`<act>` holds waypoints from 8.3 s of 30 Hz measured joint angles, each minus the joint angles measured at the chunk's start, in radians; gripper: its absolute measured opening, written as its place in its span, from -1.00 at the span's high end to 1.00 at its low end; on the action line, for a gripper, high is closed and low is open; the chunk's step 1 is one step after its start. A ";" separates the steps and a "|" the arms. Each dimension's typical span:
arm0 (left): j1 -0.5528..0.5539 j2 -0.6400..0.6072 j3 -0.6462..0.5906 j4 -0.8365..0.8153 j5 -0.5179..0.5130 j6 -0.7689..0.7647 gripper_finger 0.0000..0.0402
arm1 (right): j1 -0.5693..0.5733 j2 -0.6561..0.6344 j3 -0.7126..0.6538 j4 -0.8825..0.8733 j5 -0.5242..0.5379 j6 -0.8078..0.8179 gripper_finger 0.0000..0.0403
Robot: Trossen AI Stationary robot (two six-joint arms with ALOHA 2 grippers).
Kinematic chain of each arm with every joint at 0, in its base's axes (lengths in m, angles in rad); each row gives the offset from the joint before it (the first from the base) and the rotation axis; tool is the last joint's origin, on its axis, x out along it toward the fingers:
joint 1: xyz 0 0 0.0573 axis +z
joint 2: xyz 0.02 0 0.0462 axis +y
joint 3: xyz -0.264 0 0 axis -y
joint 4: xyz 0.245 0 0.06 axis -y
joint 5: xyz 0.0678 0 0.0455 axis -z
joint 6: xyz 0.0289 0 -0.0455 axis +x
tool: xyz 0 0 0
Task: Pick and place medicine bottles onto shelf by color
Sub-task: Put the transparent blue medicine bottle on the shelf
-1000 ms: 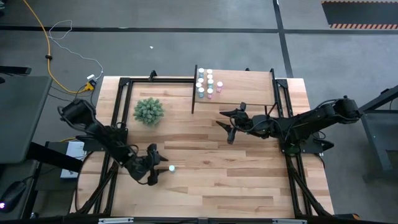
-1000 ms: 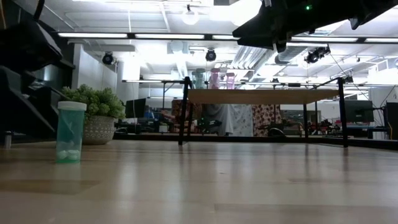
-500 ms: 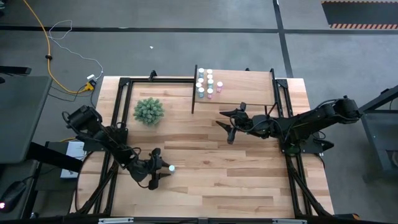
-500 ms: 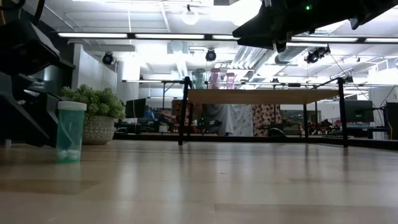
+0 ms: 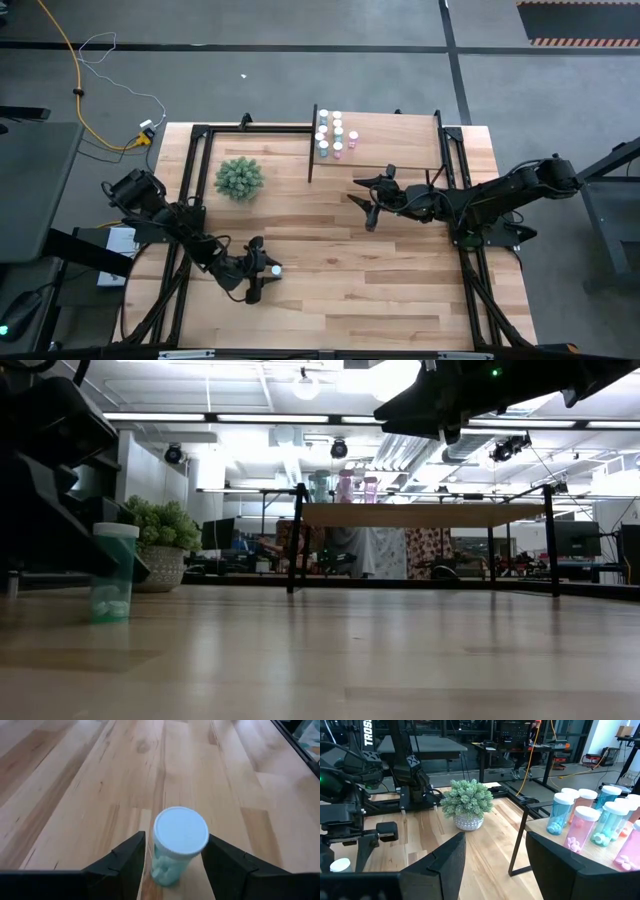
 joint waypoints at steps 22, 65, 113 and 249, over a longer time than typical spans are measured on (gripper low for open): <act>0.000 -0.001 0.000 0.000 -0.019 0.000 0.47 | 0.000 0.000 0.000 0.000 -0.001 0.000 0.01; 0.570 -0.118 0.484 -0.316 0.337 0.647 0.49 | -0.002 0.145 0.000 0.023 -0.340 0.019 0.01; 0.570 -0.166 0.484 -0.364 0.367 0.574 0.49 | 0.006 0.403 0.213 0.076 -0.353 -0.031 0.31; 0.489 -0.380 0.484 -0.586 0.374 0.488 0.05 | -0.229 0.483 0.029 0.493 0.372 0.091 0.55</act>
